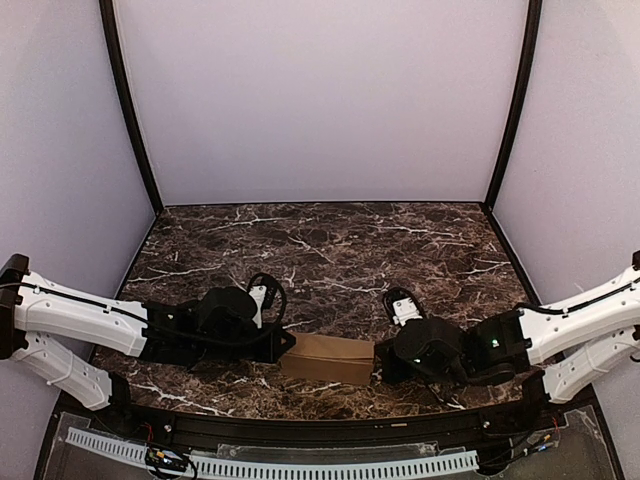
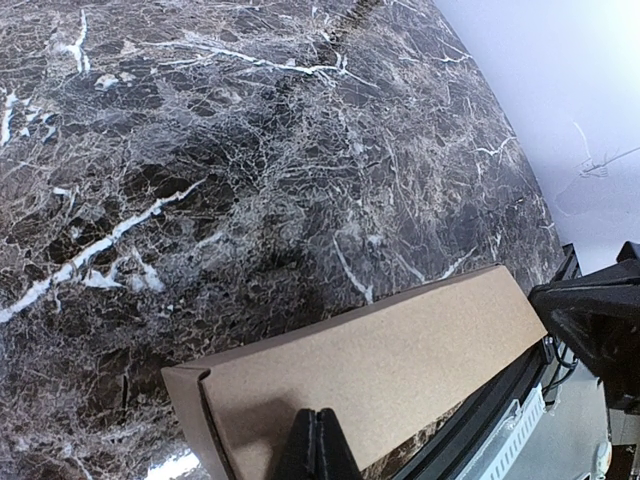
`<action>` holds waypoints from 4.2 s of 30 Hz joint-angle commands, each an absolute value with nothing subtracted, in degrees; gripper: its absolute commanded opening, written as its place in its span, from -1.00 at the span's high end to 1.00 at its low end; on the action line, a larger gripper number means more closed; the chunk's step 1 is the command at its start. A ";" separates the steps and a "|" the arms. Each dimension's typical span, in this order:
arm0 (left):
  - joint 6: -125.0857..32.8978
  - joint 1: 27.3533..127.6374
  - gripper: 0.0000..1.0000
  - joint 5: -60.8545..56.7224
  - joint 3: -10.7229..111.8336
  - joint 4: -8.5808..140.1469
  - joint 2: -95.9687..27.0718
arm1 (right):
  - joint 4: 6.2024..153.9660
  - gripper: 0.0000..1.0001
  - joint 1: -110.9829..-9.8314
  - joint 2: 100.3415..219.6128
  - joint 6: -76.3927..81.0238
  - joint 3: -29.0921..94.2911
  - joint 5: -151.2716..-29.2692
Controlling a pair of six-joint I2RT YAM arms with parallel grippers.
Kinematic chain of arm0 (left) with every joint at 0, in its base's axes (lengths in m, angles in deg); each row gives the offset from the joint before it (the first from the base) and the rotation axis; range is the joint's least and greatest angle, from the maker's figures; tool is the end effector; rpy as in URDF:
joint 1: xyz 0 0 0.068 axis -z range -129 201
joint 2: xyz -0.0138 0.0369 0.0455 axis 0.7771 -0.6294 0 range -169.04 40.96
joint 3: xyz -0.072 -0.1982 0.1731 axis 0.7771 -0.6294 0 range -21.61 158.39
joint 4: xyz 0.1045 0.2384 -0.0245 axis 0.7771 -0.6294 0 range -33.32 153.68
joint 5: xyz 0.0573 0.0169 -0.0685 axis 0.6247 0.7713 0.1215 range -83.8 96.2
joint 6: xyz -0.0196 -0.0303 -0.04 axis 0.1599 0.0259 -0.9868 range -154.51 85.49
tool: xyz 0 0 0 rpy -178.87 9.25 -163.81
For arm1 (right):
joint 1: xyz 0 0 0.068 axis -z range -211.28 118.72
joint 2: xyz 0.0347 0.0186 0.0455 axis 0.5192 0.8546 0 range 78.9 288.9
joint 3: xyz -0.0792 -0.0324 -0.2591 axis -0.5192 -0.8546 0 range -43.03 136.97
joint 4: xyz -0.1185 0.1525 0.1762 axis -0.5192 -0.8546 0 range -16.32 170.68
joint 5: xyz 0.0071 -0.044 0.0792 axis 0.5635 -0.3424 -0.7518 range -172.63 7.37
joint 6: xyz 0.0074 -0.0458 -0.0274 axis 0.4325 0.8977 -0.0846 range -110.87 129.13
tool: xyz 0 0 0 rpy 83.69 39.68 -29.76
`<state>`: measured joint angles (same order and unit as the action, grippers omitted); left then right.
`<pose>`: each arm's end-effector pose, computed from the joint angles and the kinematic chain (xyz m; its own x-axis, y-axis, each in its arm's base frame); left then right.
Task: Fold the paper box
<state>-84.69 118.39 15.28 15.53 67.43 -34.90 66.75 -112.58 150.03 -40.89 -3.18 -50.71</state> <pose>0.1105 -0.2504 0.2007 -0.8030 -0.0443 -0.5943 0.3829 0.7259 -0.5714 0.0562 0.2428 0.2135 -0.6688 -0.0702 -0.7401 -0.4206 0.8566 0.2988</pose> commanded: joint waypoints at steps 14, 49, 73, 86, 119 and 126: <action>-83.82 119.03 0.99 13.75 13.81 54.84 -38.43 | 64.19 1.00 -112.57 148.03 -39.45 -1.20 -47.62; -84.01 119.02 0.98 13.98 13.63 54.71 -38.20 | 65.28 1.00 -113.80 150.52 -40.68 -1.72 -48.47; -83.63 119.02 0.98 13.72 14.28 54.74 -39.19 | 66.48 1.00 -115.57 152.76 -47.46 -8.07 -50.99; -83.66 119.02 0.99 13.84 14.20 54.54 -38.79 | 61.79 1.00 -115.43 149.60 -41.52 0.31 -46.28; -83.66 119.03 0.99 14.06 14.16 54.88 -38.81 | 66.65 1.00 -114.59 154.31 -42.16 -2.50 -47.67; -83.73 119.02 0.98 13.89 13.98 55.11 -39.18 | 71.09 1.00 -114.63 158.22 -46.75 -9.03 -53.24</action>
<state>-84.25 118.65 16.65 16.71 66.58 -36.08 71.53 -114.85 154.97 -43.69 -4.91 -46.69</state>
